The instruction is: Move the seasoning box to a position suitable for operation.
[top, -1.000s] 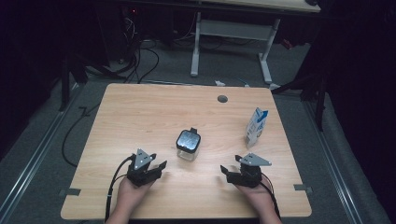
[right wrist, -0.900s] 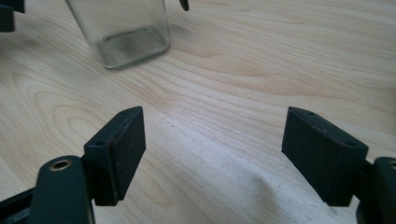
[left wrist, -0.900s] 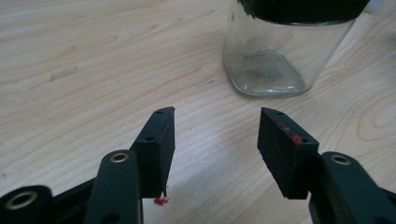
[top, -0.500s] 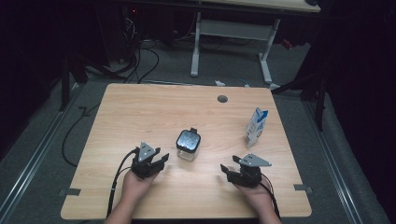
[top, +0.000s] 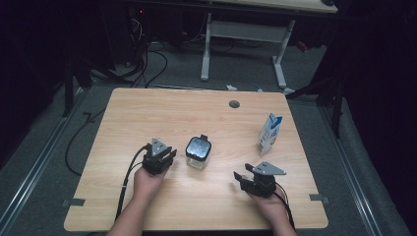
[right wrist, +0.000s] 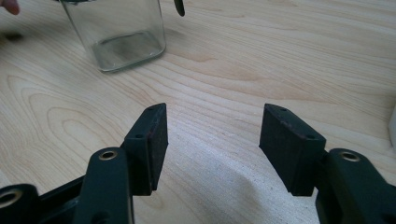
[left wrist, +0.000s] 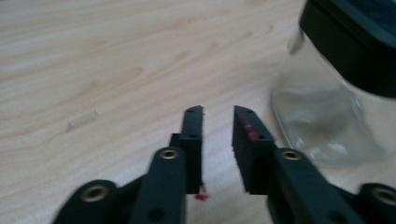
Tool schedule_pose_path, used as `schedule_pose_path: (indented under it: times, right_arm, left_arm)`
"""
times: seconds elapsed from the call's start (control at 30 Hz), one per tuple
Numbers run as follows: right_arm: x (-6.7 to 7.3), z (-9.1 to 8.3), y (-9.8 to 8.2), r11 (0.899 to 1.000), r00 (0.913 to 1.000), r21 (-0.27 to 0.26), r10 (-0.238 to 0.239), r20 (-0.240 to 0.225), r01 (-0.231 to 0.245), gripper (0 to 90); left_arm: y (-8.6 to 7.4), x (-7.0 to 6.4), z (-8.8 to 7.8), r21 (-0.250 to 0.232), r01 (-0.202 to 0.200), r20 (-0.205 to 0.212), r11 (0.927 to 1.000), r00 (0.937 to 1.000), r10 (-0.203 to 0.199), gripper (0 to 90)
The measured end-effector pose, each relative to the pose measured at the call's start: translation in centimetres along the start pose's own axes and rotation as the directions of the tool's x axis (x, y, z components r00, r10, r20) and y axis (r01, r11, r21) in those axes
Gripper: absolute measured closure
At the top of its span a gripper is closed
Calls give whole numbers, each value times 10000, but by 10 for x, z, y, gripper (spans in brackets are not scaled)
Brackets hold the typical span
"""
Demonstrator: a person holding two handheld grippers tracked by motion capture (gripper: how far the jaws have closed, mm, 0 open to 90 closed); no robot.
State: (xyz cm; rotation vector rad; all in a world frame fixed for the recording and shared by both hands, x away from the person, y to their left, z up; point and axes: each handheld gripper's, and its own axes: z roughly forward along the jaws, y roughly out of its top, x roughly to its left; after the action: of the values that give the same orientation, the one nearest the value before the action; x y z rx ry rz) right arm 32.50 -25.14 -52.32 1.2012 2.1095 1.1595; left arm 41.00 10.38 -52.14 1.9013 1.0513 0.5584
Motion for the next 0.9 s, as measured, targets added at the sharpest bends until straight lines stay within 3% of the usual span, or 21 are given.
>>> schedule_pose_path:
  times: [0.03, 0.1, 0.17, 0.37, 0.9]
  right_arm:
    - [0, 0, 0, 10000, 10000, -15, -47, 2, 47, 422]
    - [0, 0, 0, 10000, 10000, 3, -46, 15, 46, 419]
    - [0, 1, 0, 10000, 10000, 28, -79, -4, 79, 415]
    - [0, 0, 0, 9999, 9999, 63, -140, 22, 140, 410]
    - [-1, 0, -1, 9998, 9997, 74, -167, 157, 166, 408]
  left_arm:
    - [3, 2, 2, 61, 301, 112, 9995, 9995, -301, 859]
    - [4, -1, 4, 138, 226, 251, 9997, 9994, -229, 898]
    - [4, -6, 4, 103, -10, 359, 9999, 9994, 6, 899]
    - [7, -14, 7, 114, -235, 693, 9997, 9973, 226, 899]
    - [6, -30, 9, -149, -385, 1091, 9991, 9932, 399, 900]
